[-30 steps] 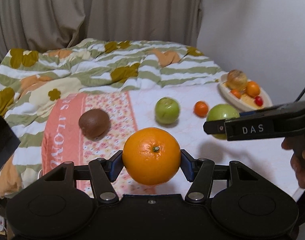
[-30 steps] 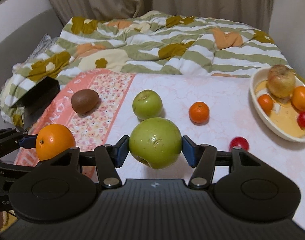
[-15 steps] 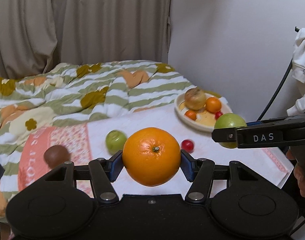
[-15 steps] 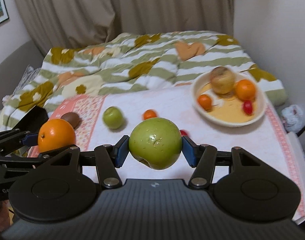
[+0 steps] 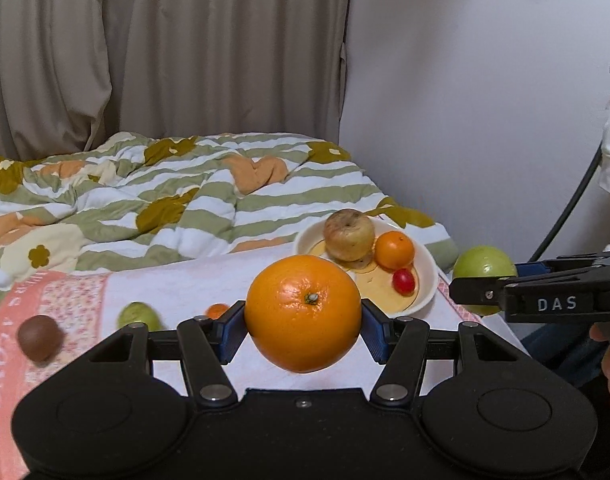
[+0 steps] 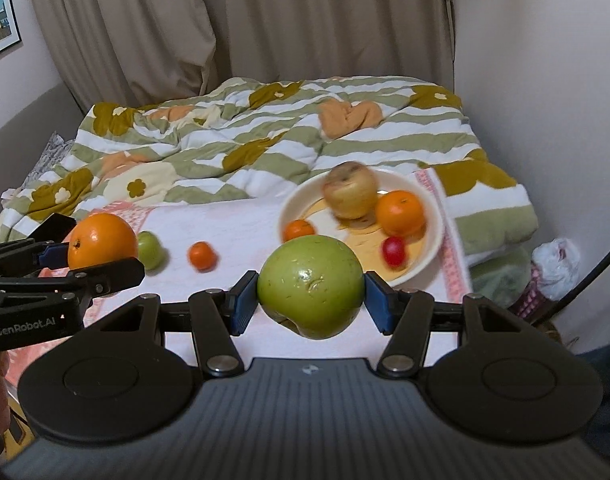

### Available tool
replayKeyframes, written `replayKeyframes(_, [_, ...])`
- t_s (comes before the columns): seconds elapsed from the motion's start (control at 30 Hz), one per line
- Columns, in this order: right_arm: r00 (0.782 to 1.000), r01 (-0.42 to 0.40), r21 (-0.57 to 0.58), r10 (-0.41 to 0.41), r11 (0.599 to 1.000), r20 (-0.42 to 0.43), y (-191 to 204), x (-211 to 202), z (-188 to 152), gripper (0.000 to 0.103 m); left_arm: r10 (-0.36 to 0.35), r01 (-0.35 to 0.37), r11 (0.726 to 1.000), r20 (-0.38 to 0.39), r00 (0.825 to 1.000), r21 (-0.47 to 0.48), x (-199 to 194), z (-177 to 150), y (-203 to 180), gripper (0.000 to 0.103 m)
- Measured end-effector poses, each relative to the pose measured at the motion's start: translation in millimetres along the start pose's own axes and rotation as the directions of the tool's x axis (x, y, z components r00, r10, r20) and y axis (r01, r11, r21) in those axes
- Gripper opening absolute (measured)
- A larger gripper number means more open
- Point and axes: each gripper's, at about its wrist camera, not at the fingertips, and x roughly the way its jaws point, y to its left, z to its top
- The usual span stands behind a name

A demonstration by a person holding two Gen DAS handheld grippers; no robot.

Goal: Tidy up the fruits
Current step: 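Carry the orange and green apple to the white bowl with both tools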

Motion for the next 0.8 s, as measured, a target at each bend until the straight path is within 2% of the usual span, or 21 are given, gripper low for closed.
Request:
replayKeyframes(0.37, [0.999, -0.023, -0.02, 0.022, 1.0, -0.033, -76, 31, 21, 0.072, 0.006, -0.004, 1.0, -0.076, 0.997, 0.022, 68, 19, -53, 0.063])
replayKeyframes(0.8, [0.997, 0.032, 0.055, -0.028, 0.998, -0.07, -115, 70, 28, 0.072, -0.035, 0.058, 0.992, -0.204, 0.978, 0.11, 156, 23, -72, 0.063])
